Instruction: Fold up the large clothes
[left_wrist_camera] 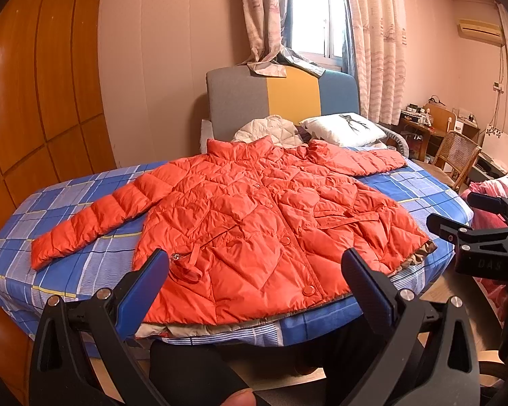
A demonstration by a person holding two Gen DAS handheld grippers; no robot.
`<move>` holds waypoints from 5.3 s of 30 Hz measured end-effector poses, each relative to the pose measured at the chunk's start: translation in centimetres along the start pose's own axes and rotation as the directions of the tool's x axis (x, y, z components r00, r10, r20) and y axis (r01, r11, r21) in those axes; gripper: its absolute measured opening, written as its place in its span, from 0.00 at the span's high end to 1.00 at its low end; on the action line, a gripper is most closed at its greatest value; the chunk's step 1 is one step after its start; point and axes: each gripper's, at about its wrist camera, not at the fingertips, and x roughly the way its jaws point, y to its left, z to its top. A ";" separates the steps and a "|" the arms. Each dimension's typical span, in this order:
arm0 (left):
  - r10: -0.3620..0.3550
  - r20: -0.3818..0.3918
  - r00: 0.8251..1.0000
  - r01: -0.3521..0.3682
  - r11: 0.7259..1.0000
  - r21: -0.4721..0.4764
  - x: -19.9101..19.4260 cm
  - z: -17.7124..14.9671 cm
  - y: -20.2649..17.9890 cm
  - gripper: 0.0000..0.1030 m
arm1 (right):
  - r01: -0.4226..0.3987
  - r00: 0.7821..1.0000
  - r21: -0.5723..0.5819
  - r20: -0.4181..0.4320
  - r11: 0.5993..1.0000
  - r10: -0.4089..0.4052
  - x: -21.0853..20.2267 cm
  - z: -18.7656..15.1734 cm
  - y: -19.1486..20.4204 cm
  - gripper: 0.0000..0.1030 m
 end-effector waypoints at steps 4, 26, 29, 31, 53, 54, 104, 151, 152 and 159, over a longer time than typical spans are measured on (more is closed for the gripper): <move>0.004 -0.003 1.000 -0.004 1.000 0.001 0.1 -0.2 -0.1 0.02 | -0.001 1.000 0.002 -0.005 1.000 0.001 0.1 0.0 -0.1 0.03; -0.004 -0.027 1.000 0.003 1.000 -0.017 0.7 -0.1 0.6 0.02 | -0.002 0.999 0.014 -0.032 1.000 0.003 0.9 -0.6 -0.2 0.03; -0.006 -0.038 0.999 0.005 1.000 -0.021 1.1 -0.2 0.8 0.02 | 0.001 0.999 0.022 -0.051 1.000 0.000 1.5 -1.0 -0.4 0.03; -0.016 -0.048 0.999 0.015 0.999 -0.030 1.4 -0.3 1.1 0.02 | -0.001 0.998 0.035 -0.070 0.999 0.004 2.0 -1.0 -0.7 0.03; -0.168 -0.159 0.973 0.141 0.976 -0.163 11.8 2.8 6.2 0.02 | -0.091 0.974 0.698 -0.085 0.710 0.208 25.2 8.7 -22.1 0.45; -0.162 -0.182 0.970 0.132 0.977 -0.166 12.7 3.1 6.3 0.02 | -0.069 0.977 0.718 -0.093 0.693 0.194 26.8 9.1 -23.3 0.45; -0.230 -0.323 0.918 0.110 0.930 -0.350 30.1 8.1 11.0 0.13 | -0.371 0.919 -0.029 -0.155 0.928 0.363 35.1 22.6 5.7 0.97; -0.132 -0.387 0.913 -0.063 0.890 -0.452 44.0 11.1 17.7 0.89 | -0.200 0.903 0.473 -0.250 0.858 0.349 42.8 18.0 -0.7 0.11; -0.126 -0.401 0.908 -0.069 0.896 -0.439 44.3 10.8 17.8 0.82 | -0.183 0.910 0.443 -0.261 0.878 0.321 42.8 17.8 -0.4 0.11; -0.082 -0.320 0.944 -0.087 0.874 -0.478 39.1 10.2 20.9 0.41 | -0.153 0.937 0.365 -0.243 0.918 0.252 39.2 18.5 2.2 0.10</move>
